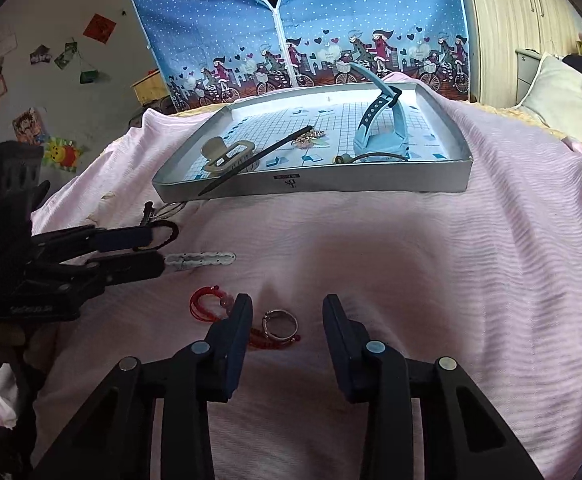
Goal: Organize jewelry
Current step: 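Grasp the white hair clip with the left tool while the right tool grasps the silver ring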
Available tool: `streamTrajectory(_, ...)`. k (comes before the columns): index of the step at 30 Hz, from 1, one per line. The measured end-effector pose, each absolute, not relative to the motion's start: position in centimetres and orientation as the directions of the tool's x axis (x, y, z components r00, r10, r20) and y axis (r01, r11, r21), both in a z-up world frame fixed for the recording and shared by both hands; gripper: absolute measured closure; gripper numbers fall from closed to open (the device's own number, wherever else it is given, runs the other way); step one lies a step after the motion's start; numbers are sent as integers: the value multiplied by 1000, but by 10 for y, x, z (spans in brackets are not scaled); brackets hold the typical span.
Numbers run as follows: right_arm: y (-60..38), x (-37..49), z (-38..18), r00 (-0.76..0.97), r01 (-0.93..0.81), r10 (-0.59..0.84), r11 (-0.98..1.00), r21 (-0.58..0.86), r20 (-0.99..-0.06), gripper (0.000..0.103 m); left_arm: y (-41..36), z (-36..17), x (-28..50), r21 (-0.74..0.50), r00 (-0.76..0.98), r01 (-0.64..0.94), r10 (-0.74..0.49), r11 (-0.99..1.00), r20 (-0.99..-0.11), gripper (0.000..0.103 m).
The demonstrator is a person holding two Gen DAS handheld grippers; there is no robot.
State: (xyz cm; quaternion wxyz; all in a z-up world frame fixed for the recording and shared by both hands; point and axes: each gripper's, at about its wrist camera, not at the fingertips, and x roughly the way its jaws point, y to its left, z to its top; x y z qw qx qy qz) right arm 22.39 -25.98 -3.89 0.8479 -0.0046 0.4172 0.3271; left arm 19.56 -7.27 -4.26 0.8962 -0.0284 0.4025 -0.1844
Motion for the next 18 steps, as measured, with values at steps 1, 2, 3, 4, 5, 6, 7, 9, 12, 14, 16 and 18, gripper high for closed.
streamTrajectory(1,-258,224,-40,435,-562,550,784,262,-713,68,-74,-44,199,-200,603,315,-358,928,-712,50)
streamTrajectory(2,-257,224,-41,432,-566,551,782,261,-714,68,-75,-45,201,-204,598,321,-365,925,-714,51)
streamTrajectory(3,-255,225,-42,426,-571,551,779,259,-718,68,-77,-45,203,-207,591,326,-370,922,-716,55)
streamTrajectory(4,-253,226,-44,420,-575,550,777,257,-722,68,-79,-48,206,-211,580,332,-375,919,-723,60)
streamTrajectory(5,-251,228,-46,414,-578,545,776,253,-729,69,-80,-51,209,-212,567,333,-375,919,-734,63)
streamTrajectory(6,-250,230,-49,404,-579,540,776,251,-738,73,-81,-54,211,-212,555,332,-372,919,-744,67)
streamTrajectory(7,-249,231,-51,397,-577,538,776,254,-744,74,-82,-57,213,-214,542,329,-370,920,-755,73)
streamTrajectory(9,-250,233,-53,394,-571,531,781,253,-751,78,-81,-61,215,-223,535,325,-373,919,-758,76)
streamTrajectory(12,-250,232,-54,386,-567,526,783,255,-758,78,-79,-61,215,-242,528,328,-390,913,-754,76)
streamTrajectory(14,-248,231,-56,374,-571,517,783,249,-770,78,-80,-63,217,-244,518,331,-391,912,-761,76)
streamTrajectory(16,-248,230,-56,371,-574,512,782,241,-775,78,-82,-64,218,-240,510,334,-389,911,-767,76)
streamTrajectory(18,-247,232,-57,365,-571,509,784,244,-780,79,-83,-65,219,-238,506,338,-389,911,-770,76)
